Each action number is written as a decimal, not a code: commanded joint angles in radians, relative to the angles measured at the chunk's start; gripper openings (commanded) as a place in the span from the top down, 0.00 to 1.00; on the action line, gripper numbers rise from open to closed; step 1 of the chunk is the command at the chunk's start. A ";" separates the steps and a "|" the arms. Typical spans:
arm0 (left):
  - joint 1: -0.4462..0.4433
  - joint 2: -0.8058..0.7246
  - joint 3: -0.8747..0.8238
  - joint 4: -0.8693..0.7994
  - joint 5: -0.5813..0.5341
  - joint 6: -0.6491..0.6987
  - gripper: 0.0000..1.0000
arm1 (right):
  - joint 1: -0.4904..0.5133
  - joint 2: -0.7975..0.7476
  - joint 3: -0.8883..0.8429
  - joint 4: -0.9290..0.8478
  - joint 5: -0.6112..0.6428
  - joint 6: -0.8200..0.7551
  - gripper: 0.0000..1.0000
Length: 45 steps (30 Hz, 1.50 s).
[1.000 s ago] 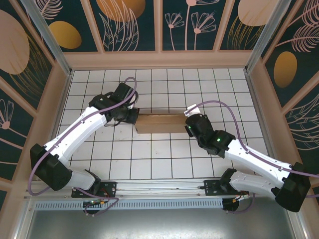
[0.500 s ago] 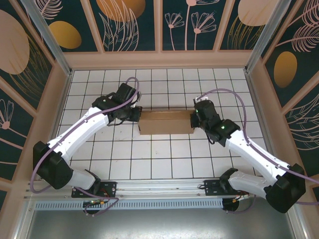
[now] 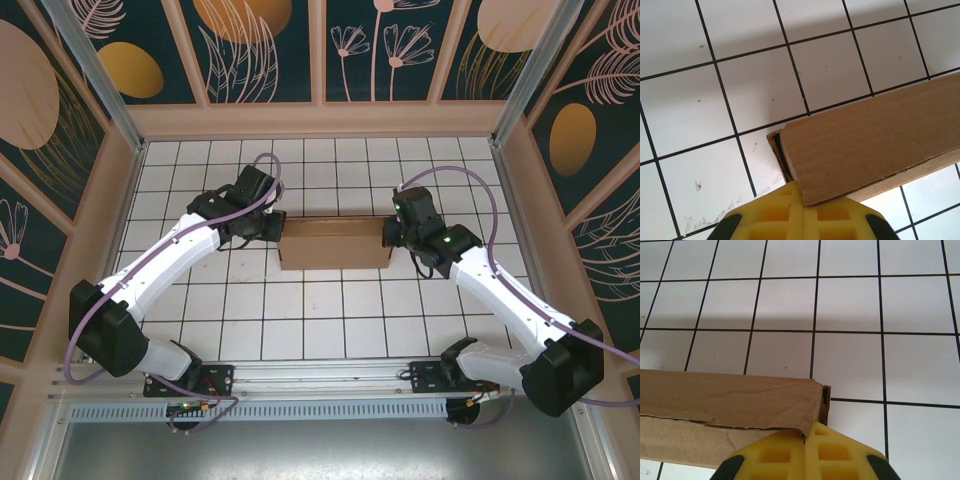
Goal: Fold the paper box
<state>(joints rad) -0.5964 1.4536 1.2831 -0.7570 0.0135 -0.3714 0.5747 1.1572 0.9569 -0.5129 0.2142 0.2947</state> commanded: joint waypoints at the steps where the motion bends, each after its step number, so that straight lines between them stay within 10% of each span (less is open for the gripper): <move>1: -0.017 0.024 -0.040 0.028 0.092 -0.002 1.00 | 0.013 0.009 -0.061 -0.031 -0.066 0.001 1.00; 17: -0.017 0.031 -0.079 0.060 0.089 0.003 1.00 | -0.022 -0.001 -0.049 -0.051 -0.083 0.005 0.97; 30: -0.020 -0.018 -0.160 0.119 0.034 0.005 1.00 | -0.022 -0.144 -0.005 0.019 -0.321 -0.069 0.39; 45: -0.070 -0.026 -0.185 0.142 -0.062 0.013 1.00 | -0.133 -0.148 0.042 -0.044 -0.314 -0.043 0.45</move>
<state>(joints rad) -0.6430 1.3960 1.1244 -0.5533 -0.0502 -0.3702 0.4503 1.0027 0.9588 -0.5404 -0.1207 0.2428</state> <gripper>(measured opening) 0.051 0.555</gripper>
